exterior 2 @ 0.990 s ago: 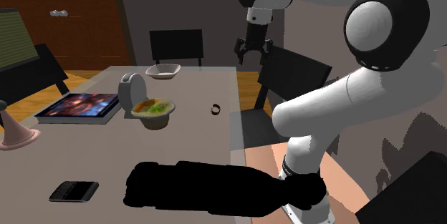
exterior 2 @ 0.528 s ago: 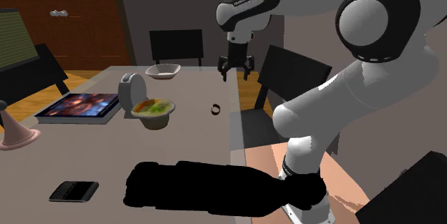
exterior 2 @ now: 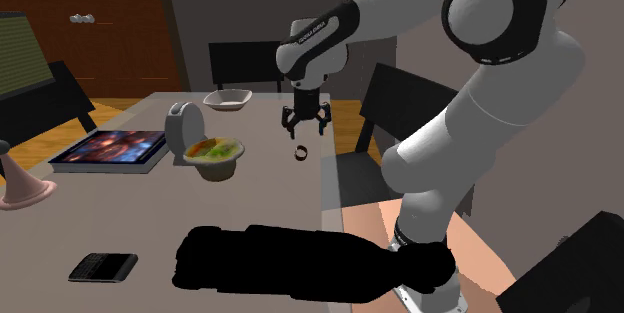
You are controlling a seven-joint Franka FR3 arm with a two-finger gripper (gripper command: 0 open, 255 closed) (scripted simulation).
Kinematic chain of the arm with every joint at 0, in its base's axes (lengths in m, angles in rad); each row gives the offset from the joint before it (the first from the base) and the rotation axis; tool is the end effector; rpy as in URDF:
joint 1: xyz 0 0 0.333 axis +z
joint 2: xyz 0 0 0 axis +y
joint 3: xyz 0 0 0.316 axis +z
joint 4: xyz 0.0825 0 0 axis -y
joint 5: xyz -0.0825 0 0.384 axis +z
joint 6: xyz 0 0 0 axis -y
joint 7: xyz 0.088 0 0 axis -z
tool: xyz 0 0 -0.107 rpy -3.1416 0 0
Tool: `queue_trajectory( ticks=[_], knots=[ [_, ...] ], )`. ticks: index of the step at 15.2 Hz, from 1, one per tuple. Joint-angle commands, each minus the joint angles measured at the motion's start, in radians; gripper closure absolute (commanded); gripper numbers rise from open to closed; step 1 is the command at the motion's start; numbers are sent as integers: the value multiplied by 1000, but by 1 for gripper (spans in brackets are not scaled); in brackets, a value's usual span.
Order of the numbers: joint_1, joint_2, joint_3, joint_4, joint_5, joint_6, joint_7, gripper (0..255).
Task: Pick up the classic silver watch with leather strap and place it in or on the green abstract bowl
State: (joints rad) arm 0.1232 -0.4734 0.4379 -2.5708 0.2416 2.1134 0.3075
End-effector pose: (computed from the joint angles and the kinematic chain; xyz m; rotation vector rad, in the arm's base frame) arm 0.3317 0.2187 0.4068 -3.1328 -0.1285 0.0220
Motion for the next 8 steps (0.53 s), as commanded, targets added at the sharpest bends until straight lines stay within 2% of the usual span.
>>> queue_trajectory(
  ticks=[1, 8],
  knots=[
    [1, 71, 51, 8, -10, 61, 48, 0],
    [-5, 137, 79, -34, -19, 167, 65, 0]
  ],
)
